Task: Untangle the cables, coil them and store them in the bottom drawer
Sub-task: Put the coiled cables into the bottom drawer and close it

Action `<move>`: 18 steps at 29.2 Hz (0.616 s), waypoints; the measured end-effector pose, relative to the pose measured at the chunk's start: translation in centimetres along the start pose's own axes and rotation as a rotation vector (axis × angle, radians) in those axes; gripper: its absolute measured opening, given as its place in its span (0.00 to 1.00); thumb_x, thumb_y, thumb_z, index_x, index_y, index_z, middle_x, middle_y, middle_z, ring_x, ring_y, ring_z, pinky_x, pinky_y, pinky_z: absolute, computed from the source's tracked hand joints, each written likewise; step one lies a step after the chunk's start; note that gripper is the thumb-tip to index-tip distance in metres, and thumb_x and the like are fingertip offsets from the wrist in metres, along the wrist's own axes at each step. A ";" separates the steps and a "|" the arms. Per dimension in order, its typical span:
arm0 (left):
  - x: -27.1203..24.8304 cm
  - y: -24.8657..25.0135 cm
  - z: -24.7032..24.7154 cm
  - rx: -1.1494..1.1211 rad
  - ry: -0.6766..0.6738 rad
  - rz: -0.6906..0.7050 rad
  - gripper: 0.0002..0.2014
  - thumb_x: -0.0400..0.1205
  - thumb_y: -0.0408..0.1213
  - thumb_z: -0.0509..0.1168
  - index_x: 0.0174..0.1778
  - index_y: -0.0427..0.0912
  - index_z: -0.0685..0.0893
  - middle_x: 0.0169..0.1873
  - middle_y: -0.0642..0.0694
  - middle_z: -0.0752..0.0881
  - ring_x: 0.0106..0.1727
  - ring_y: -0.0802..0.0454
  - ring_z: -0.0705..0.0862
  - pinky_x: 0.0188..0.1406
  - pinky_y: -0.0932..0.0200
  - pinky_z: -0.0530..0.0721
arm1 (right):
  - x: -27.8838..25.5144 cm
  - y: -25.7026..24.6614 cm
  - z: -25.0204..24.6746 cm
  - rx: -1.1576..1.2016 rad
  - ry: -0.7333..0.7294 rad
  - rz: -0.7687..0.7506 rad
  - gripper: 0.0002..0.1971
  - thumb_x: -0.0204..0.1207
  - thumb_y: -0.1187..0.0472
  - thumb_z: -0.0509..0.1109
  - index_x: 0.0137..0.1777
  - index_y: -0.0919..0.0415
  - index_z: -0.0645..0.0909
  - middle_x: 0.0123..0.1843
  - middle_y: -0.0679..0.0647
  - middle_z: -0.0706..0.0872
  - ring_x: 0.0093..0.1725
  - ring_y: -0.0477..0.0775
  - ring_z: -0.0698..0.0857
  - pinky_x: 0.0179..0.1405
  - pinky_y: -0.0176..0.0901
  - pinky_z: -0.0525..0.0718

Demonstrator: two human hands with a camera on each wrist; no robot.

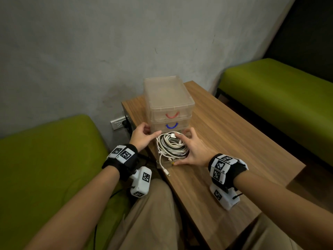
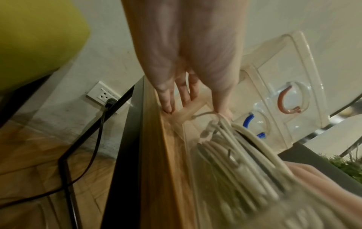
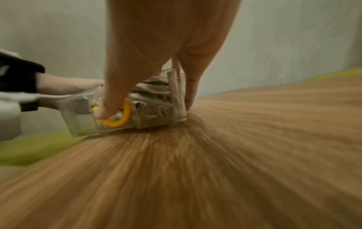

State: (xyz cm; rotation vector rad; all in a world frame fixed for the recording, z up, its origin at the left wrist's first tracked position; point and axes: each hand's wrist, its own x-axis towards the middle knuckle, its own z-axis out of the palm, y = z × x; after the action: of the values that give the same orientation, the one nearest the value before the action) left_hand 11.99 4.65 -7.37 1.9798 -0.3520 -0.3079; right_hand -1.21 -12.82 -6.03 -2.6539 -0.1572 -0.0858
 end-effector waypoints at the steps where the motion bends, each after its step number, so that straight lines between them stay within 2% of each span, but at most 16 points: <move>1: 0.0 -0.1 -0.2 0.003 -0.007 0.017 0.18 0.70 0.43 0.76 0.49 0.39 0.79 0.49 0.44 0.83 0.48 0.51 0.81 0.50 0.60 0.79 | 0.0 0.0 0.1 0.015 0.021 -0.002 0.52 0.55 0.40 0.81 0.76 0.62 0.64 0.67 0.65 0.64 0.63 0.56 0.72 0.68 0.45 0.73; 3: -0.1 -0.2 -0.4 0.008 -0.013 0.050 0.16 0.70 0.42 0.76 0.46 0.40 0.78 0.46 0.45 0.83 0.47 0.51 0.81 0.46 0.63 0.78 | 0.2 0.1 -0.1 -0.001 0.027 -0.001 0.52 0.55 0.42 0.82 0.77 0.60 0.64 0.67 0.64 0.65 0.60 0.52 0.70 0.66 0.45 0.74; 5: 0.0 -0.3 -0.6 0.005 -0.008 0.068 0.17 0.70 0.42 0.76 0.46 0.38 0.79 0.47 0.43 0.84 0.49 0.49 0.83 0.47 0.62 0.78 | 0.4 -0.1 -0.9 -0.077 -0.037 0.015 0.53 0.56 0.39 0.80 0.78 0.57 0.62 0.68 0.61 0.65 0.59 0.50 0.70 0.64 0.47 0.76; 8: 0.2 -0.7 -0.8 0.021 -0.027 0.062 0.19 0.69 0.44 0.76 0.49 0.36 0.81 0.49 0.40 0.86 0.50 0.47 0.84 0.51 0.58 0.80 | 0.7 -0.4 -1.9 -0.243 -0.132 0.053 0.54 0.57 0.32 0.75 0.80 0.54 0.57 0.71 0.59 0.62 0.67 0.58 0.71 0.66 0.53 0.77; 10: 0.3 -0.7 -1.0 0.021 -0.030 0.067 0.19 0.69 0.44 0.76 0.49 0.36 0.82 0.49 0.40 0.87 0.51 0.47 0.85 0.52 0.57 0.81 | 0.6 -0.6 -1.7 -0.324 -0.158 0.091 0.55 0.57 0.29 0.73 0.80 0.53 0.54 0.76 0.60 0.58 0.77 0.64 0.59 0.71 0.67 0.70; 12: 0.3 -0.6 -1.2 0.011 -0.052 0.067 0.20 0.69 0.43 0.76 0.50 0.36 0.82 0.50 0.41 0.87 0.51 0.47 0.85 0.53 0.57 0.81 | 0.2 -0.7 -0.8 -0.259 -0.140 0.115 0.56 0.55 0.29 0.74 0.79 0.56 0.55 0.77 0.61 0.56 0.80 0.64 0.51 0.73 0.73 0.63; 13: 0.3 -0.5 -1.4 0.008 -0.079 0.072 0.19 0.70 0.42 0.76 0.51 0.35 0.82 0.50 0.41 0.87 0.51 0.48 0.85 0.53 0.58 0.81 | 0.1 -0.7 -0.3 -0.167 -0.111 0.116 0.57 0.54 0.31 0.76 0.78 0.59 0.55 0.75 0.62 0.56 0.80 0.64 0.52 0.74 0.71 0.64; 15: 0.4 -0.5 -1.9 -0.020 -0.151 0.052 0.18 0.72 0.38 0.74 0.53 0.34 0.81 0.50 0.42 0.86 0.53 0.48 0.84 0.53 0.63 0.81 | 0.0 -0.4 0.0 -0.003 -0.050 0.108 0.60 0.50 0.37 0.82 0.75 0.66 0.56 0.72 0.62 0.58 0.76 0.58 0.58 0.76 0.58 0.65; 17: 0.4 -0.9 -2.3 -0.097 -0.221 0.018 0.18 0.72 0.33 0.74 0.56 0.34 0.80 0.55 0.39 0.85 0.60 0.44 0.83 0.63 0.56 0.80 | -0.1 0.1 -0.3 0.110 -0.019 0.130 0.64 0.45 0.37 0.81 0.74 0.69 0.54 0.71 0.61 0.57 0.71 0.50 0.58 0.76 0.44 0.63; 18: 0.4 -1.1 -2.4 -0.118 -0.242 0.005 0.20 0.71 0.32 0.74 0.58 0.34 0.80 0.58 0.37 0.84 0.63 0.43 0.82 0.67 0.50 0.78 | -0.1 0.1 -0.4 0.153 -0.011 0.143 0.65 0.43 0.35 0.78 0.74 0.68 0.52 0.72 0.60 0.55 0.71 0.47 0.56 0.75 0.41 0.61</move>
State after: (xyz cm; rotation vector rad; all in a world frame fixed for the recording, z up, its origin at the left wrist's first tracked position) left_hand 13.35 6.90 -7.40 1.8287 -0.4820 -0.5549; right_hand -1.35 -13.17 -5.71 -2.5049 0.0225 -0.0119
